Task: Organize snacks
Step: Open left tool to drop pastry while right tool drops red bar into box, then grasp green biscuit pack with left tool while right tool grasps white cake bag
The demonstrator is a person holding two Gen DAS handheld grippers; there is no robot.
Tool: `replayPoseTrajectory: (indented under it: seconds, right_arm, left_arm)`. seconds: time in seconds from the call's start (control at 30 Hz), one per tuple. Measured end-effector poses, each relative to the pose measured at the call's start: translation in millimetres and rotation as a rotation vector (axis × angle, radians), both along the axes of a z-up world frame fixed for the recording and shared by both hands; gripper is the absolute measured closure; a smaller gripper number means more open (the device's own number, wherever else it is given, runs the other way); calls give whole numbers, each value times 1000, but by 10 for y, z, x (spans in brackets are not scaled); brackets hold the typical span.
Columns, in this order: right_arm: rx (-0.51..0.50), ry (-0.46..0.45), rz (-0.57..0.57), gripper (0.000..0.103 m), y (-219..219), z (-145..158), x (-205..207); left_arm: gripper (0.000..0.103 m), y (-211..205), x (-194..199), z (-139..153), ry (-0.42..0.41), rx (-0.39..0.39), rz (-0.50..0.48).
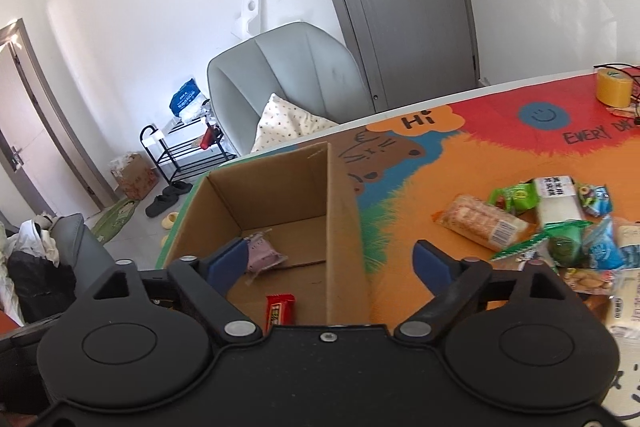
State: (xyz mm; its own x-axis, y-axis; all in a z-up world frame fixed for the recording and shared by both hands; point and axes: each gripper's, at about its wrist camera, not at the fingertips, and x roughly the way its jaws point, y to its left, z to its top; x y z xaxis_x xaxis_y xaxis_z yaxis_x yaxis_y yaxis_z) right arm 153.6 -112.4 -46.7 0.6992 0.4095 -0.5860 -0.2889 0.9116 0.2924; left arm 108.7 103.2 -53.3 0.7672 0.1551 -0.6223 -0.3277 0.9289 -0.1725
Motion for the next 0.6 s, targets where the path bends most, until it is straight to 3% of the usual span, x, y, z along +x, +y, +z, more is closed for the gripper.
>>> replayPoseTrajectory:
  seconds: [0.23, 0.6]
  right_arm:
    - [16, 4, -47, 0, -337, 19, -23]
    - [54, 14, -131, 0, -961, -14, -112]
  left_arm:
    - [11, -244, -9, 71, -9, 5, -19]
    - [10, -832, 56, 156, 1, 31, -157]
